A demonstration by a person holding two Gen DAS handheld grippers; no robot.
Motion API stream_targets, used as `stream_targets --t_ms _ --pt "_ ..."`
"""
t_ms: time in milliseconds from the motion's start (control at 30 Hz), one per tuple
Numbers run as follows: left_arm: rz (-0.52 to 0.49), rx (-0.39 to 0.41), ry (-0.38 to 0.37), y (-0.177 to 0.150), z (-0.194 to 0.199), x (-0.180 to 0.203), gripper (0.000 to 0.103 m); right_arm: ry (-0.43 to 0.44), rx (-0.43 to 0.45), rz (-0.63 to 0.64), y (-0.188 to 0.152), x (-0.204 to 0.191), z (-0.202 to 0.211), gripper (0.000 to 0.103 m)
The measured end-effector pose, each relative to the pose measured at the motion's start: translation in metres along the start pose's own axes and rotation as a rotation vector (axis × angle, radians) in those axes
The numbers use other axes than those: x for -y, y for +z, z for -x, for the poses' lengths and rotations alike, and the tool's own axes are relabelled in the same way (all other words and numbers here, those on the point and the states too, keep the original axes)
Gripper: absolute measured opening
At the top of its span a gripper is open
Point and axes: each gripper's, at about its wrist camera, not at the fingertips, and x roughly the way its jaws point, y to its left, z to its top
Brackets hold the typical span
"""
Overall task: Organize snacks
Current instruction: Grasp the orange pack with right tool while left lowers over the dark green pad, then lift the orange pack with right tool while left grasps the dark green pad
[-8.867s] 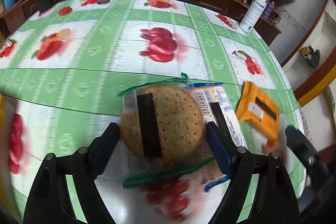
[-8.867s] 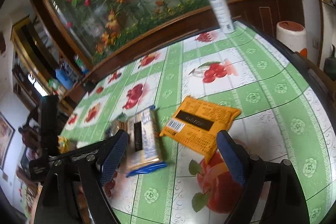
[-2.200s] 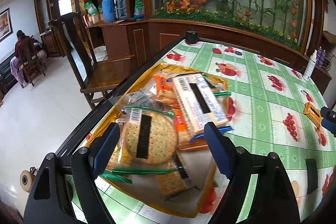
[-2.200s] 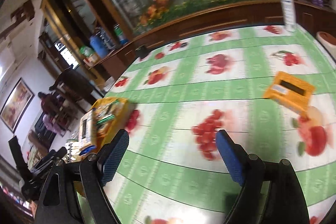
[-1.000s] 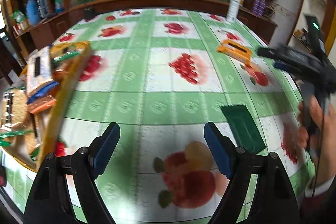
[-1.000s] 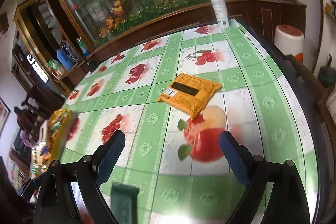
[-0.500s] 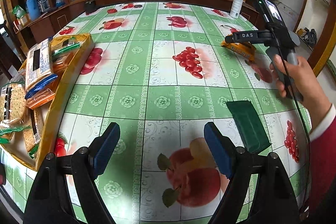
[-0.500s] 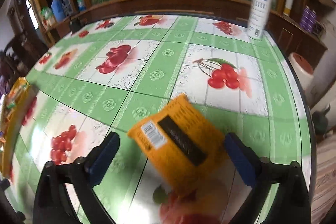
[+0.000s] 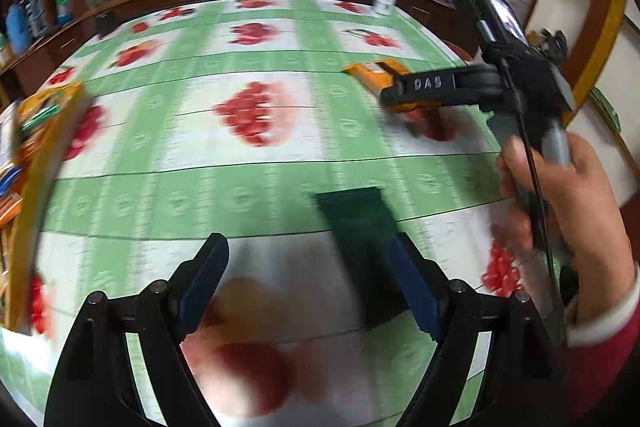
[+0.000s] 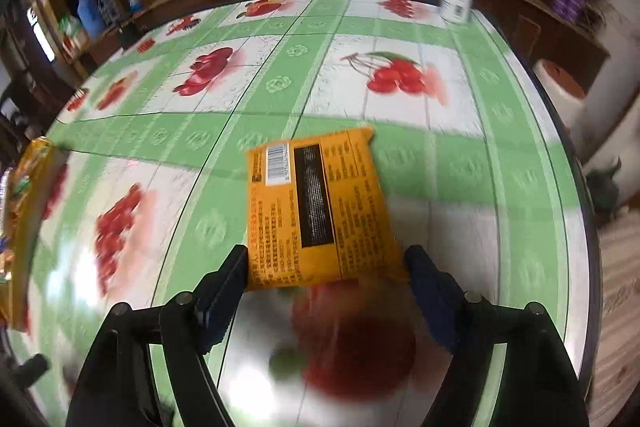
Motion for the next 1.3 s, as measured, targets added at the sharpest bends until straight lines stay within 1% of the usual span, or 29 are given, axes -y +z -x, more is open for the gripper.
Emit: stream_targets --t_ms 133,200,233,300,333,433,467,500,567,667,833,933,967,1033,1100,1167,1200,1267,1300 --pt "-0.013 -0.026 0.020 0.004 -0.019 0.021 0.082 0.006 0.014 -0.025 -0.030 0.007 0.018 0.081" --pt "-0.017 -0.045 0.029 0.003 -0.029 0.026 0.082 0.013 0.019 -0.037 -0.037 0.008 0.023 0.081" --pt "-0.019 -0.057 0.034 0.002 -0.034 0.027 0.082 0.016 0.021 -0.041 -0.038 0.010 0.025 0.081" --pt "-0.046 -0.051 0.065 0.000 -0.038 0.033 0.083 -0.001 0.031 -0.041 -0.040 0.010 0.027 0.082" --pt "-0.052 -0.047 0.066 0.000 -0.038 0.034 0.084 -0.012 0.035 -0.040 -0.040 0.011 0.028 0.082" --pt "-0.056 -0.045 0.063 0.003 -0.039 0.033 0.084 -0.007 0.046 -0.040 -0.039 0.010 0.030 0.081" --pt "-0.056 -0.043 0.060 0.003 -0.039 0.032 0.082 -0.009 0.052 -0.037 -0.038 0.009 0.031 0.081" --pt "-0.056 -0.039 0.057 0.003 -0.039 0.031 0.079 -0.012 0.054 -0.035 -0.038 0.009 0.031 0.081" --pt "-0.062 -0.030 0.040 0.004 -0.035 0.028 0.059 -0.022 0.058 -0.028 -0.038 0.008 0.030 0.081" --pt "-0.051 -0.030 0.004 0.005 -0.034 0.019 0.044 -0.047 0.053 -0.018 -0.039 0.007 0.026 0.082" --pt "-0.056 -0.023 -0.033 0.004 -0.031 0.004 0.043 -0.066 0.046 -0.003 -0.039 0.005 0.019 0.083" --pt "-0.056 -0.012 -0.025 0.001 -0.027 -0.008 0.043 -0.080 0.053 0.006 -0.037 0.003 0.018 0.084" --pt "-0.050 -0.010 -0.027 0.000 -0.026 -0.013 0.043 -0.083 0.057 0.008 -0.037 0.003 0.017 0.085" --pt "-0.029 -0.007 -0.026 -0.001 -0.024 -0.025 0.043 -0.091 0.057 0.013 -0.035 0.003 0.014 0.090" --pt "-0.001 -0.004 -0.027 -0.001 -0.022 -0.040 0.043 -0.095 0.059 0.020 -0.035 0.001 0.013 0.091" --pt "0.028 0.000 -0.030 -0.002 -0.020 -0.053 0.043 -0.076 0.059 0.024 -0.034 -0.001 0.011 0.092" --pt "0.039 0.002 -0.031 -0.002 -0.019 -0.058 0.043 -0.072 0.059 0.026 -0.034 -0.002 0.012 0.090" --pt "0.062 0.007 -0.028 -0.005 -0.017 -0.069 0.043 -0.039 0.070 0.022 -0.035 -0.006 0.016 0.079" --pt "0.068 0.009 -0.026 -0.006 -0.015 -0.072 0.043 -0.030 0.074 0.019 -0.036 -0.007 0.017 0.077"
